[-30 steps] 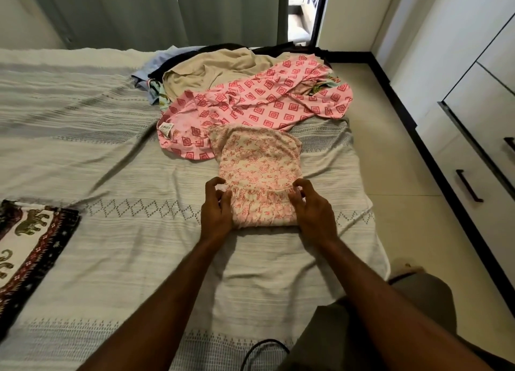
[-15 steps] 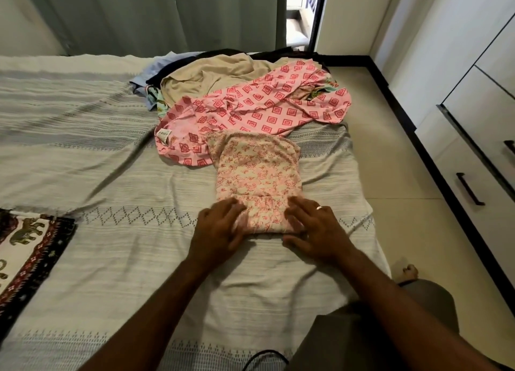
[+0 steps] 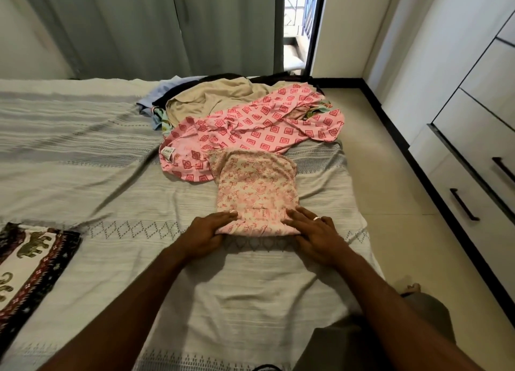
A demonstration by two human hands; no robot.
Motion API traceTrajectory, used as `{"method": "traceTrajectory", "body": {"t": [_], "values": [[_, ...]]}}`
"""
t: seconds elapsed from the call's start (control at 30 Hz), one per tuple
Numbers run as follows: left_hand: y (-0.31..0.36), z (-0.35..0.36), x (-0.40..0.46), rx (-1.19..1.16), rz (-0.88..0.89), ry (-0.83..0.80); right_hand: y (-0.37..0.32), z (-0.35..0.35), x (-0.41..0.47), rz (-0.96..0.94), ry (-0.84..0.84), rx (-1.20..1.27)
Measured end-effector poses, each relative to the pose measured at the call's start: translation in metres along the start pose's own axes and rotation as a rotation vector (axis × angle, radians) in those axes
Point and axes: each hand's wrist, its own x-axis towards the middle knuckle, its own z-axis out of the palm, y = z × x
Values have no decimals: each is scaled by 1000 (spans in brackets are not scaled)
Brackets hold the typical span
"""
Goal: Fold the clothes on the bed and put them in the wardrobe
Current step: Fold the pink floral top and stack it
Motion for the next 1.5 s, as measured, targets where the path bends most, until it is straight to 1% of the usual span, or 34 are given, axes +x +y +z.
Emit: {"method": "traceTrajectory", "body": {"t": [0.07,0.13,0.17,0.23,0.3,0.37,0.43,0.53,0.57,0.6,0.67,0.7,0.8,0.87,0.97,1.03,1.1,1.2,1.27,1.33,1.43,1.5], "values": [[10,-16,-1,-165,-90,-75,2,-8,-2,-38,73,245],[18,-28,-2,-404,-160,-113,0,-11,-6,10,154,537],[22,-30,-2,-532,-181,-109,-5,-13,-7,53,208,624],[29,-26,-3,-719,-222,-65,-15,-12,-5,150,320,695],[35,-11,-4,-804,-277,55,-22,-4,-6,239,374,766],[47,7,-1,-797,-333,249,-27,5,-9,308,368,870],[62,24,2,-802,-425,436,-32,12,-12,361,360,960],[75,43,12,-696,-511,625,-45,13,-8,414,415,1199],[78,45,18,-640,-528,689,-48,11,-4,429,455,1238],[80,45,24,-594,-542,755,-49,11,2,450,501,1174],[84,37,37,-556,-554,841,-49,9,17,481,562,932],[86,30,45,-542,-568,854,-48,9,27,501,589,814],[81,11,70,-436,-648,848,-44,4,62,555,635,621],[72,2,87,-361,-692,820,-42,-3,83,601,607,517],[59,-3,102,-257,-701,745,-40,-10,101,630,521,342],[48,-2,108,-190,-739,669,-37,-10,111,626,446,226],[39,1,113,-132,-818,580,-28,-7,118,663,367,140],[28,1,119,-120,-900,501,-16,-5,121,710,272,65],[19,-1,122,-168,-923,485,-12,-4,121,722,265,75],[7,-1,124,-271,-931,489,-9,-3,122,761,297,127],[1,2,124,-359,-899,549,-9,-1,124,831,360,211],[4,3,117,-342,-883,651,-11,0,122,844,431,226]]}}
